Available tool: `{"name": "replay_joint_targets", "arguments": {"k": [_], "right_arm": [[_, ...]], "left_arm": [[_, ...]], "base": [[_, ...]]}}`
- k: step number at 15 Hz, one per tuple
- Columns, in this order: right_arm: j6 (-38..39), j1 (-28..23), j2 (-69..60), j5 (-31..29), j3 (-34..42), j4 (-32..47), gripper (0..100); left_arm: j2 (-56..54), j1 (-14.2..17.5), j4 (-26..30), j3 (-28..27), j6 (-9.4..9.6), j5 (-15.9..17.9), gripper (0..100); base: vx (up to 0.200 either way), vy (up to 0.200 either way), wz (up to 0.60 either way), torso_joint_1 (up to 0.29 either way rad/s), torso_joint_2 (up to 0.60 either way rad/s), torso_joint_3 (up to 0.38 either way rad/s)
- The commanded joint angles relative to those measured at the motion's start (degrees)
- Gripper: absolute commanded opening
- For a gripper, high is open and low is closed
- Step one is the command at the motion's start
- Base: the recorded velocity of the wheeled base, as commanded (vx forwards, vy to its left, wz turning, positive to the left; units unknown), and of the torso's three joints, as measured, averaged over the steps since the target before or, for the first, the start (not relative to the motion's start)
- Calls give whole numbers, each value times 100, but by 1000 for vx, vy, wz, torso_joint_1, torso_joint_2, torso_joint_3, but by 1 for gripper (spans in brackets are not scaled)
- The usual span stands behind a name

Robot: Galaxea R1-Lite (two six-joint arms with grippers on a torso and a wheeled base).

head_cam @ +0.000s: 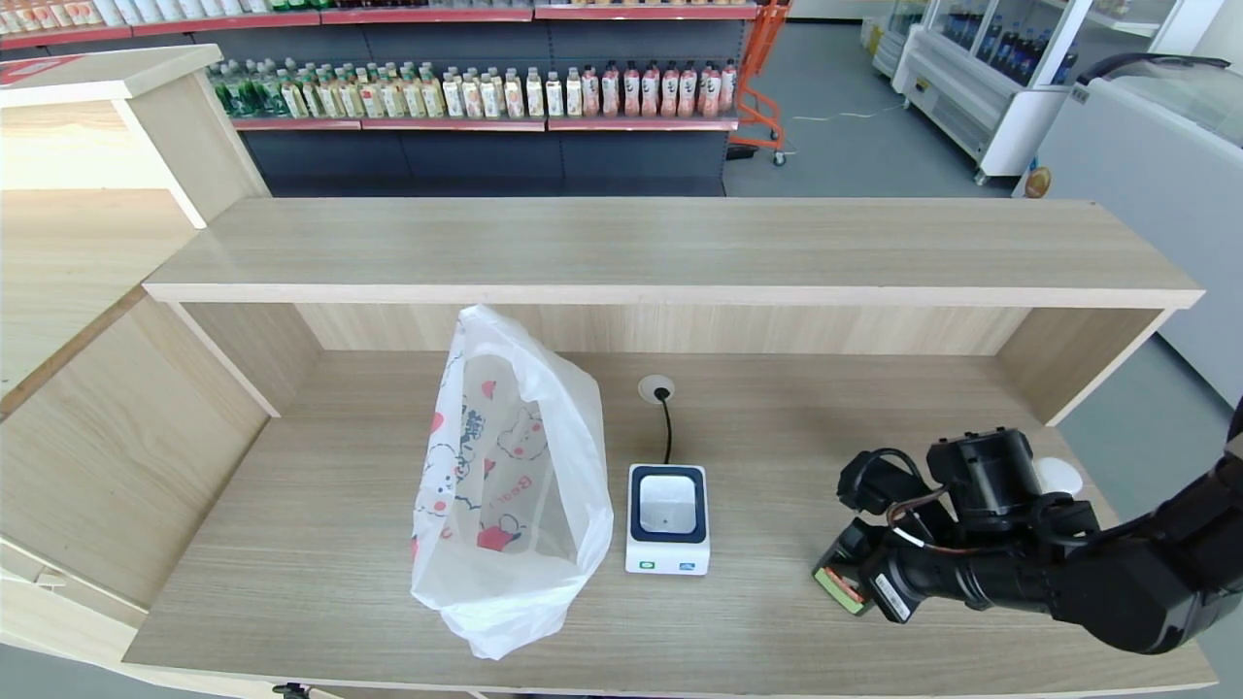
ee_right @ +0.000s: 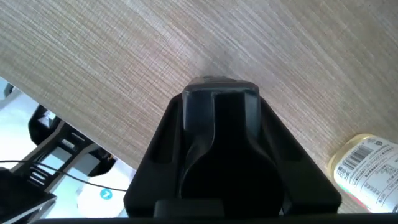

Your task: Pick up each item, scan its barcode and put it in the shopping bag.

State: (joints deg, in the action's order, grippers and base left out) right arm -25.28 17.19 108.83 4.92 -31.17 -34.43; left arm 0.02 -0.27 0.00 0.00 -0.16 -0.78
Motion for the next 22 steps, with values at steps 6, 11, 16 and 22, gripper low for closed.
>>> {"name": "replay_joint_targets", "arguments": {"k": [6, 11, 16, 22], "right_arm": [[41, -260, -177, 0, 489, -442, 0], [727, -295, -854, -35, 401, -1233, 0], [-187, -488, -3008, -18, 1104, -1295, 0], [-3782, -471, -3306, 1740, 1175, -1831, 0]], "left_arm": [[-2, 0, 0, 0, -2, -1, 100], [-2, 0, 0, 0, -2, -1, 100], [-2, 0, 0, 0, -2, -1, 100], [-2, 0, 0, 0, -2, -1, 100]], "base": [[0, 0, 0, 0, 0, 0], [0, 0, 0, 0, 0, 0], [0, 0, 0, 0, 0, 0], [0, 0, 0, 0, 0, 0]]}}
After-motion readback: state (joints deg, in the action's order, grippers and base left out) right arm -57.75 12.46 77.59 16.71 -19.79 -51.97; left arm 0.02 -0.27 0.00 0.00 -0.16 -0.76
